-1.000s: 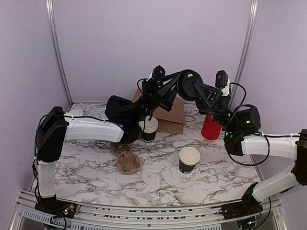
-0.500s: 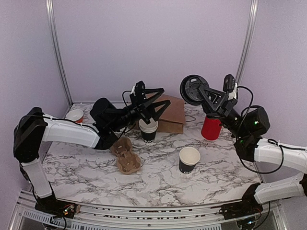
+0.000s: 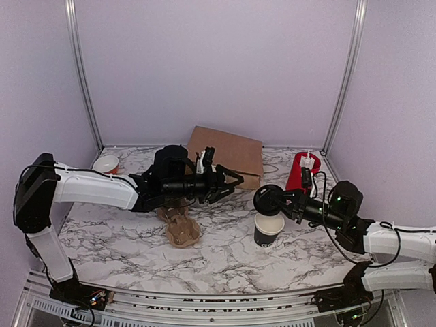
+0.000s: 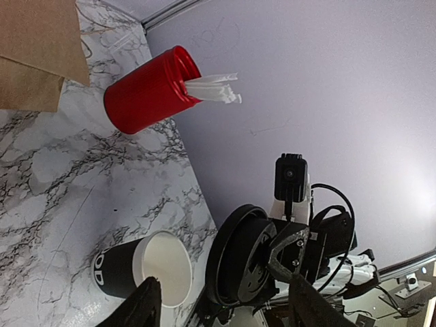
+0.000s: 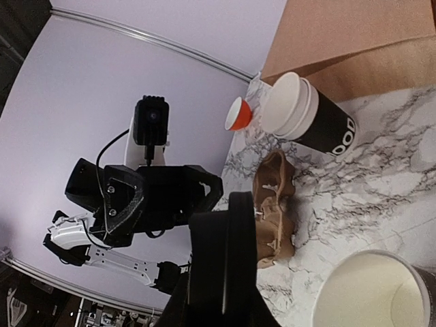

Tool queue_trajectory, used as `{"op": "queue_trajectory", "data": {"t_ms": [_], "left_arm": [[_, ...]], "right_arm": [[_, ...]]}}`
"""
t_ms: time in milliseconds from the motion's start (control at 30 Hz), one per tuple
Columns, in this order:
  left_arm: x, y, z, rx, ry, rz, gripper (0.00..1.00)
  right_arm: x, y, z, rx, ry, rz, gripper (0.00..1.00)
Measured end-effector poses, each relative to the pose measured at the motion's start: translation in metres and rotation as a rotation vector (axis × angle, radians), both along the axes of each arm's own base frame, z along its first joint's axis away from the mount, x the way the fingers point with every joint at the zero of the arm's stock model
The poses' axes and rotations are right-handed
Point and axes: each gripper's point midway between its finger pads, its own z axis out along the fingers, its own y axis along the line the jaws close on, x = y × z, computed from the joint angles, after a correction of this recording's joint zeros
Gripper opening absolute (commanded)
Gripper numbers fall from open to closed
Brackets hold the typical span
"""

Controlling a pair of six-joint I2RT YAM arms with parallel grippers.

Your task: Pack the takeout coffee

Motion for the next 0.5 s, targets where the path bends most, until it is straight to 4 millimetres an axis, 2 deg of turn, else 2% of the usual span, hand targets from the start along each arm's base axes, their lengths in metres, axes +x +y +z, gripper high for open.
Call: {"op": "queue_trajectory", "data": {"t_ms": [100, 200, 500], "left_arm": [[-0.008, -0.012, -0.023, 0.099, -0.003, -0.024, 0.64], [-0.014, -0.023, -0.04, 0.183, -0.018, -0.044, 0.64], [-0.022, -0.04, -0.065, 0.351, -0.073, -0.064, 0.63]], "right_arm": [[-0.004, -0.006, -0.023, -0.037, 0.059, -0.002, 0.07], [-0.008, -0.01, -0.032, -0.048, 0.085, 0.0, 0.07], [-0.01, -0.012, -0.051, -0.062, 0.148, 0.009, 0.09]]}}
